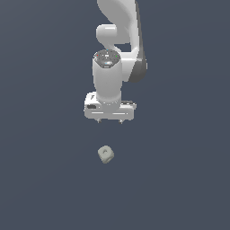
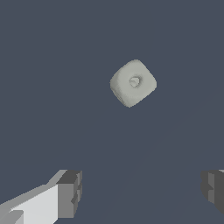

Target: Pick up the object and move it to a goal position.

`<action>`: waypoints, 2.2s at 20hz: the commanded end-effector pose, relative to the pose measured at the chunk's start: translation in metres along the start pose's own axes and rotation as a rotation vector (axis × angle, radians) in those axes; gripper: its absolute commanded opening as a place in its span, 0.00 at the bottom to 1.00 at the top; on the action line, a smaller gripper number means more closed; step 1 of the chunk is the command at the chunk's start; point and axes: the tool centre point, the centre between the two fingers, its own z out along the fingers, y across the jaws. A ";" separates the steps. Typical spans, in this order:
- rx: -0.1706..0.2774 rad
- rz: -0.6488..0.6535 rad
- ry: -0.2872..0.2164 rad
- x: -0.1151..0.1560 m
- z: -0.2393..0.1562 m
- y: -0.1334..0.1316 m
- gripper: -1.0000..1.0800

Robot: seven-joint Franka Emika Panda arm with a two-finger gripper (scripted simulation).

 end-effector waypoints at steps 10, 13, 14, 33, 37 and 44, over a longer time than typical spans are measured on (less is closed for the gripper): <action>-0.012 -0.088 0.022 0.004 -0.010 -0.028 0.96; -0.012 -0.084 0.021 0.004 -0.009 -0.027 0.96; -0.012 -0.083 0.021 0.004 -0.009 -0.027 0.96; -0.013 -0.306 0.007 0.044 0.023 -0.014 0.96; -0.010 -0.402 0.001 0.059 0.038 -0.007 0.96; -0.001 -0.548 -0.006 0.081 0.065 0.005 0.96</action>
